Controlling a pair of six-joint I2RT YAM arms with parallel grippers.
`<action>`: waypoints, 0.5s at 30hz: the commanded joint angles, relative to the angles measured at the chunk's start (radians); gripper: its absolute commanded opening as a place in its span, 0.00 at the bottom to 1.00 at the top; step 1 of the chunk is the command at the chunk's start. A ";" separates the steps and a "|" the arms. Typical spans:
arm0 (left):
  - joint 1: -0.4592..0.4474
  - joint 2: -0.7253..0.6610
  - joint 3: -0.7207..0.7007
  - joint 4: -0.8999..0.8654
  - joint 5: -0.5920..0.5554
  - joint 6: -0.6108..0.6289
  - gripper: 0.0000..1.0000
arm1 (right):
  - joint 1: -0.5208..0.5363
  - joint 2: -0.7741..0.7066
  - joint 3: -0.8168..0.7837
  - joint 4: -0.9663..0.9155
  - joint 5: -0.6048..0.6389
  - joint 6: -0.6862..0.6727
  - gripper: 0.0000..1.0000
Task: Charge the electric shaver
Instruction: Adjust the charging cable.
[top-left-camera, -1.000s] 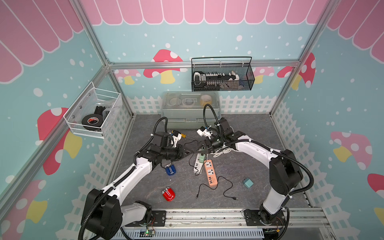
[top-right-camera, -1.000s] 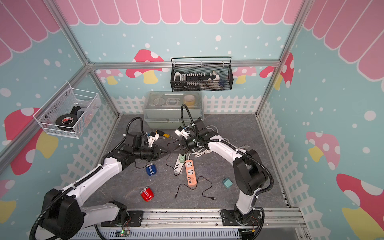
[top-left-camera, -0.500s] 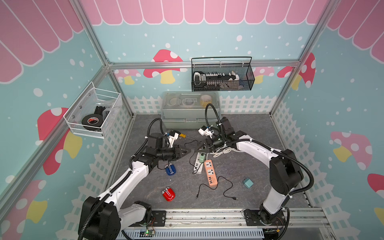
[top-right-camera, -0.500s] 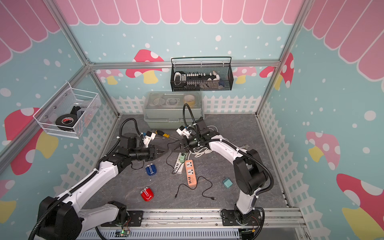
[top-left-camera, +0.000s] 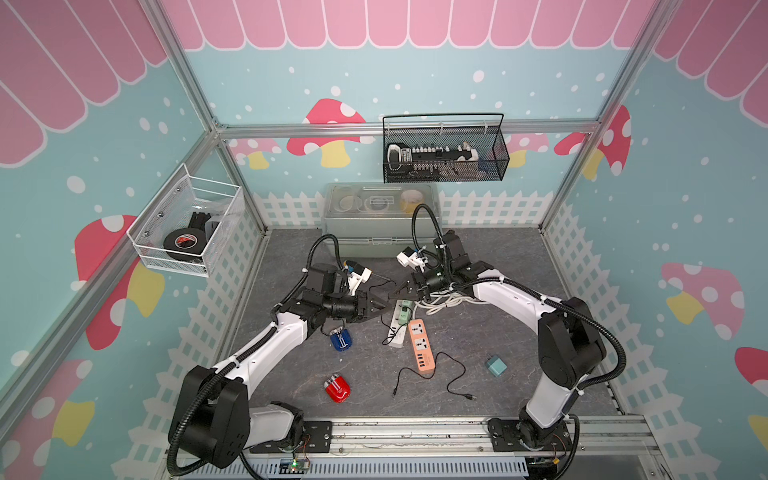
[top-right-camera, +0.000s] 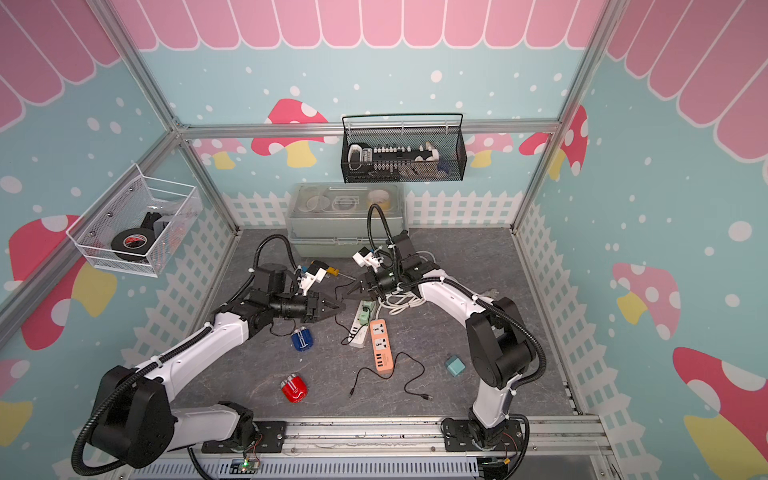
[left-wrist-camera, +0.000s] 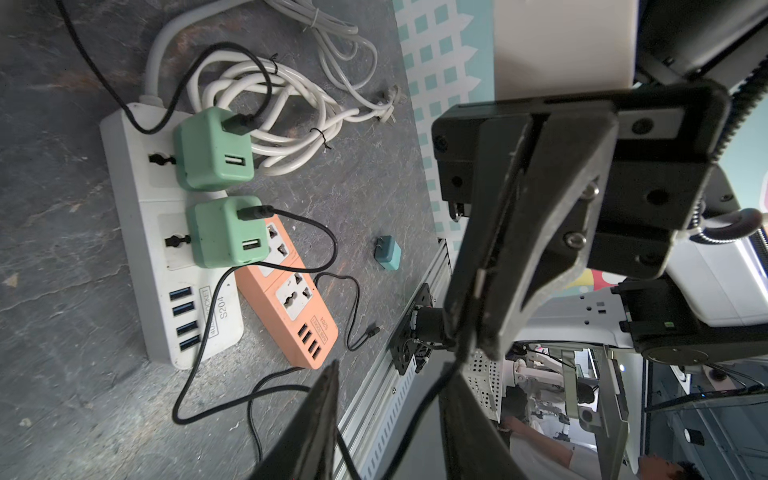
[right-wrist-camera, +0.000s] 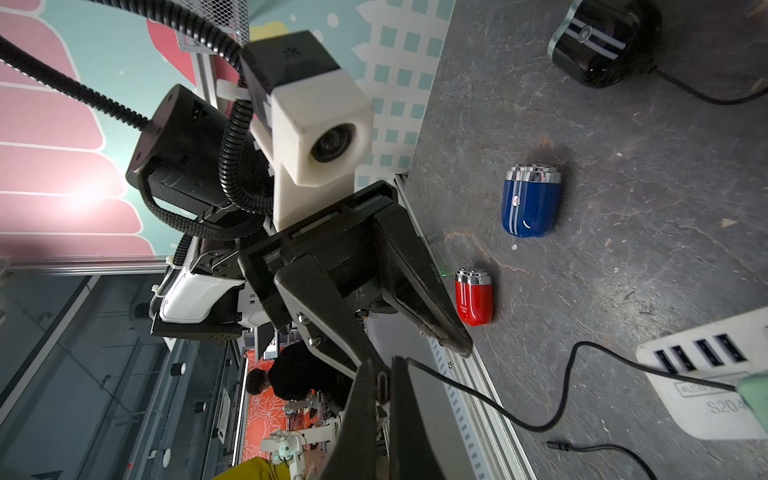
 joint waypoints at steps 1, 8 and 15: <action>-0.019 0.015 0.051 0.049 0.004 0.013 0.35 | 0.006 0.017 -0.005 0.055 -0.041 0.019 0.00; -0.041 0.003 0.055 0.077 -0.032 -0.050 0.00 | 0.004 0.020 -0.005 0.126 0.001 0.063 0.03; -0.026 -0.054 -0.021 0.258 -0.244 -0.401 0.00 | -0.019 -0.127 -0.165 0.361 0.187 0.161 0.49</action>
